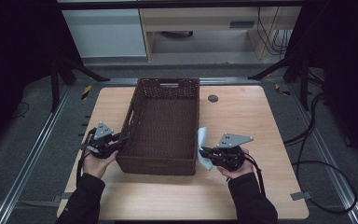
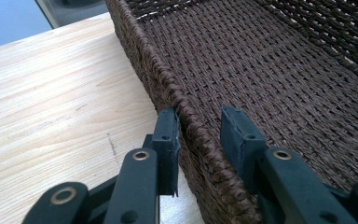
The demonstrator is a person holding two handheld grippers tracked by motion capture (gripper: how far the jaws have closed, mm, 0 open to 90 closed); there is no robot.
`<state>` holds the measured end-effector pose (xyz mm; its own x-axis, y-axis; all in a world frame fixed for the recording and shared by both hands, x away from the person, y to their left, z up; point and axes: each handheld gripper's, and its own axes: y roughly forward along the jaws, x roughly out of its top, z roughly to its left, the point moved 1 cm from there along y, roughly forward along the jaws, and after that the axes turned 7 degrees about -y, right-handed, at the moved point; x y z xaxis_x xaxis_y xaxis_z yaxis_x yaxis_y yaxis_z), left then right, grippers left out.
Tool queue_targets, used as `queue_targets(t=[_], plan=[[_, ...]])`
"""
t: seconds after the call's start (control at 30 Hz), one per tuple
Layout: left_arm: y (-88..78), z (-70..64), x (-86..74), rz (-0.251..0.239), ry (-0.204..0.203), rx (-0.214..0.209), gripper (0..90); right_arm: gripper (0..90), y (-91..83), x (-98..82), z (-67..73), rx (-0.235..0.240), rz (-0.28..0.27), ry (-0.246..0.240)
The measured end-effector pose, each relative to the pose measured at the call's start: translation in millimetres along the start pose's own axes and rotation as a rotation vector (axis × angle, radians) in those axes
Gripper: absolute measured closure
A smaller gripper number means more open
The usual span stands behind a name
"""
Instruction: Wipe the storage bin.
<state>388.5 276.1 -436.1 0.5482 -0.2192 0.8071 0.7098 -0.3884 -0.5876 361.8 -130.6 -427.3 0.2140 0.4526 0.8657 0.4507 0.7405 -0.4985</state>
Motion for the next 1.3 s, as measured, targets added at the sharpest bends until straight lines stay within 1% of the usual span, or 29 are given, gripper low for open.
queue_targets(t=[0.07, 0.13, 0.2, 0.23, 0.33, 0.4, 0.43, 0.47, 0.53, 0.57, 0.67, 0.73, 0.83, 0.87, 0.93, 1.0, 1.2, 1.23, 1.3], plan=[[0.0, 0.0, 0.0, 0.000, 0.000, 0.000, 67.2, 83.9, 1.7, -2.3, 4.5, 0.010, 0.018, -0.011], [-0.1, 0.2, 0.0, 0.002, 0.000, -0.001, 67.2, 83.9, 5.6, -8.8, 8.4, 0.021, 0.043, -0.009], [0.1, 0.2, 0.0, 0.000, -0.002, -0.002, 67.2, 83.9, 11.0, -18.3, 11.6, 0.033, 0.070, 0.003], [0.0, 0.5, 0.0, 0.002, -0.002, -0.004, 67.2, 83.8, 13.9, -23.5, 12.8, 0.033, 0.093, -0.001], [0.2, 0.6, 0.0, 0.000, -0.005, -0.005, 67.0, 83.9, 23.1, -38.6, 13.8, 0.046, 0.142, 0.015], [0.2, 0.6, 0.0, 0.000, -0.006, -0.006, 67.0, 83.9, 27.9, -46.1, 14.6, 0.065, 0.158, 0.037], [0.1, 0.7, -0.1, 0.001, -0.005, -0.006, 67.0, 83.9, 29.0, -47.9, 15.5, 0.069, 0.161, 0.038], [0.1, 0.9, -0.2, 0.000, -0.007, -0.008, 67.0, 83.8, 29.0, -47.8, 16.1, 0.070, 0.158, 0.035], [0.1, 1.2, -0.3, -0.001, -0.009, -0.010, 66.9, 83.8, 23.4, -42.4, 17.3, 0.059, 0.134, 0.020], [0.1, 1.2, -0.4, -0.002, -0.010, -0.010, 67.0, 83.7, 19.3, -39.2, 17.7, 0.056, 0.113, 0.018], [0.1, 1.1, -0.3, -0.001, -0.009, -0.011, 67.0, 83.8, 4.5, -28.6, 20.3, 0.033, 0.058, -0.014], [0.2, 1.0, -0.4, -0.002, -0.010, -0.010, 67.0, 83.8, -9.3, -17.9, 24.0, 0.027, 0.000, -0.034], [0.1, 1.1, -0.3, -0.001, -0.009, -0.010, 67.0, 83.8, -17.5, -11.6, 28.6, 0.029, -0.031, -0.051], [0.2, 1.1, -0.3, -0.001, -0.010, -0.011, 67.0, 83.8, -17.5, -11.9, 29.6, 0.030, -0.025, -0.054], [0.1, 1.1, -0.3, -0.001, -0.009, -0.011, 67.0, 83.8, -12.5, -16.8, 30.8, 0.037, 0.004, -0.055], [0.3, 1.0, -0.2, -0.001, -0.011, -0.011, 67.0, 83.9, -6.2, -22.8, 31.0, 0.037, 0.044, -0.054], [0.3, 1.0, -0.2, 0.000, -0.009, -0.010, 66.9, 83.8, 8.8, -42.5, 29.7, 0.041, 0.130, -0.026], [0.3, 1.0, -0.2, 0.000, -0.008, -0.010, 66.9, 83.8, 11.9, -46.6, 29.0, 0.040, 0.153, -0.018], [0.3, 1.0, -0.2, 0.000, -0.009, -0.010, 66.9, 83.9, 15.5, -51.7, 28.8, 0.046, 0.174, 0.000]])
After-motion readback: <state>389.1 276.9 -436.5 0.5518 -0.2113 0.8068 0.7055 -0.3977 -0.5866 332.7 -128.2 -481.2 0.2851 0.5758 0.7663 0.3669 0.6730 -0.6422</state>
